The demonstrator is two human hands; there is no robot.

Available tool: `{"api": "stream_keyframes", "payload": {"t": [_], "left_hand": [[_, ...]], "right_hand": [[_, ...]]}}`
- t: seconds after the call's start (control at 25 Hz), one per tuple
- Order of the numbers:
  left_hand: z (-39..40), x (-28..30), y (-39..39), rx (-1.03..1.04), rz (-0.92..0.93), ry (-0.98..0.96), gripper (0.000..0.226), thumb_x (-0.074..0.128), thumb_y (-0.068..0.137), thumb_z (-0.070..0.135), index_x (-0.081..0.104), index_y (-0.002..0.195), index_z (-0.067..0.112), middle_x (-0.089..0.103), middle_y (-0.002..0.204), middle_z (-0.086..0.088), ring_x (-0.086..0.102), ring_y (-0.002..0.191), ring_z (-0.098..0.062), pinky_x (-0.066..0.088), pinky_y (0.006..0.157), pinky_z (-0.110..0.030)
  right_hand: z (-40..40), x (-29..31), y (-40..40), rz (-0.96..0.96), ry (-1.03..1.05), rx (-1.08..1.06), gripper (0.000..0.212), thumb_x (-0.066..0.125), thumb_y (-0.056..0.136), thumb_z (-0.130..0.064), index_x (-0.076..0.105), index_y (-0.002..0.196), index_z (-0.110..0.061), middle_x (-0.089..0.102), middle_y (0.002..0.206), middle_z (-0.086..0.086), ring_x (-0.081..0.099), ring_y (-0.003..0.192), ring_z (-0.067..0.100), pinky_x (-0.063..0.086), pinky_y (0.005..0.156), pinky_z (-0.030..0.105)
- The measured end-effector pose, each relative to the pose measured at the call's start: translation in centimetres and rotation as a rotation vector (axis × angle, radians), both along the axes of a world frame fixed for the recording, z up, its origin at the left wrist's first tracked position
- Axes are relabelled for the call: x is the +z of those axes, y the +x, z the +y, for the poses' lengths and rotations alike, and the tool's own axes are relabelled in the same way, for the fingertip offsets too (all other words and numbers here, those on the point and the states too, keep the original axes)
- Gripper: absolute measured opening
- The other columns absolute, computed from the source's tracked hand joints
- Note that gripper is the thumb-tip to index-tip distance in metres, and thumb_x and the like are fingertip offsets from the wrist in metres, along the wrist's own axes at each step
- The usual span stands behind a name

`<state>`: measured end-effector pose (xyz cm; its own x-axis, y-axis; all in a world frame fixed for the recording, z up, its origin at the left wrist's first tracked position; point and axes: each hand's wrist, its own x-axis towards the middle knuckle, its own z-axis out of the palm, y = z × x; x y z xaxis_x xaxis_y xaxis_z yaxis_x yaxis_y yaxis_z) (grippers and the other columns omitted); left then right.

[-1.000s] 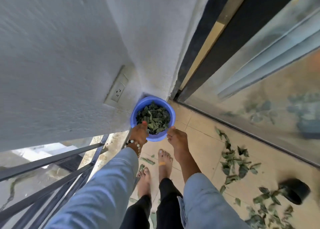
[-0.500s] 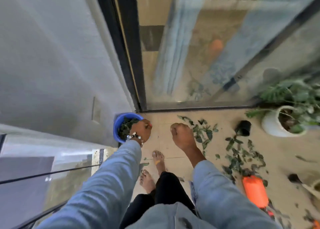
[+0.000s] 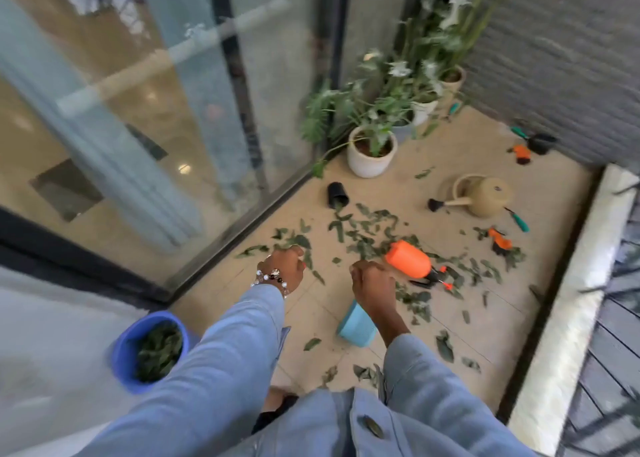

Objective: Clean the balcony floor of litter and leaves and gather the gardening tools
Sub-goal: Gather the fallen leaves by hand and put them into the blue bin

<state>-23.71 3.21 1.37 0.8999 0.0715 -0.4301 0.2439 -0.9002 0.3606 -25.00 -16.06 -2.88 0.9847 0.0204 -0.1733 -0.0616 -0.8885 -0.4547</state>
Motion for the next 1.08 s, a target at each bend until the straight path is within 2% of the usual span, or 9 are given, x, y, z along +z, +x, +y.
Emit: {"api": "stream_keyframes", "payload": {"t": [0.2,0.44,0.6,0.76,0.96,1.08], "left_hand": [[-15.4,-0.2,0.4,-0.225,0.015,-0.064,0.034,0.049,0.096,0.024,0.054,0.129,0.019,0.067,0.116,-0.011,0.060,0.109,-0.031,0.049,0.091,-0.036],[-31.4,-0.5,0.3,-0.450,-0.027,-0.061,0.036,0.048,0.096,0.023,0.053,0.132,0.018,0.063,0.123,-0.013,0.058,0.114,-0.032,0.046,0.088,-0.035],[-39.0,-0.3,0.9,-0.552,-0.032,-0.079,0.037,0.050,0.096,0.023,0.052,0.132,0.020,0.063,0.122,-0.014,0.058,0.113,-0.033,0.047,0.092,-0.036],[-44.2,-0.3,3.3,-0.648,-0.042,-0.078,0.037,0.048,0.096,0.019,0.054,0.132,0.017,0.062,0.124,-0.015,0.058,0.113,-0.032,0.047,0.090,-0.034],[-50.2,-1.7,8.2,-0.692,-0.016,-0.058,0.038,0.047,0.097,0.022,0.052,0.134,0.018,0.059,0.129,-0.014,0.055,0.118,-0.032,0.047,0.093,-0.036],[-54.5,-3.6,12.8,-0.684,0.029,-0.113,0.036,0.049,0.095,0.019,0.055,0.130,0.016,0.063,0.125,-0.013,0.058,0.115,-0.030,0.048,0.095,-0.035]], "right_hand": [[-15.9,0.3,-3.4,-0.004,0.008,-0.289,0.027,0.043,0.097,-0.025,0.064,0.097,-0.009,0.065,0.099,0.017,0.059,0.097,0.037,0.045,0.071,0.039],[-30.7,0.4,-6.5,-0.028,-0.009,-0.474,0.028,0.045,0.096,-0.033,0.063,0.101,-0.012,0.066,0.100,0.016,0.059,0.096,0.039,0.048,0.074,0.040],[-37.0,0.3,-7.7,-0.028,0.043,-0.590,0.030,0.045,0.093,-0.039,0.064,0.096,-0.016,0.066,0.091,0.013,0.061,0.089,0.038,0.051,0.073,0.041],[-41.1,0.6,-7.2,-0.049,0.084,-0.663,0.025,0.053,0.093,-0.033,0.066,0.102,-0.014,0.067,0.095,0.013,0.061,0.091,0.036,0.052,0.074,0.041],[-46.1,-0.5,-3.4,-0.023,0.073,-0.683,0.023,0.053,0.093,-0.030,0.066,0.105,-0.015,0.066,0.102,0.013,0.061,0.095,0.035,0.052,0.077,0.039],[-50.5,-1.2,0.9,0.007,0.073,-0.678,0.023,0.054,0.093,-0.025,0.067,0.107,-0.012,0.067,0.103,0.015,0.061,0.095,0.035,0.049,0.078,0.037]]}}
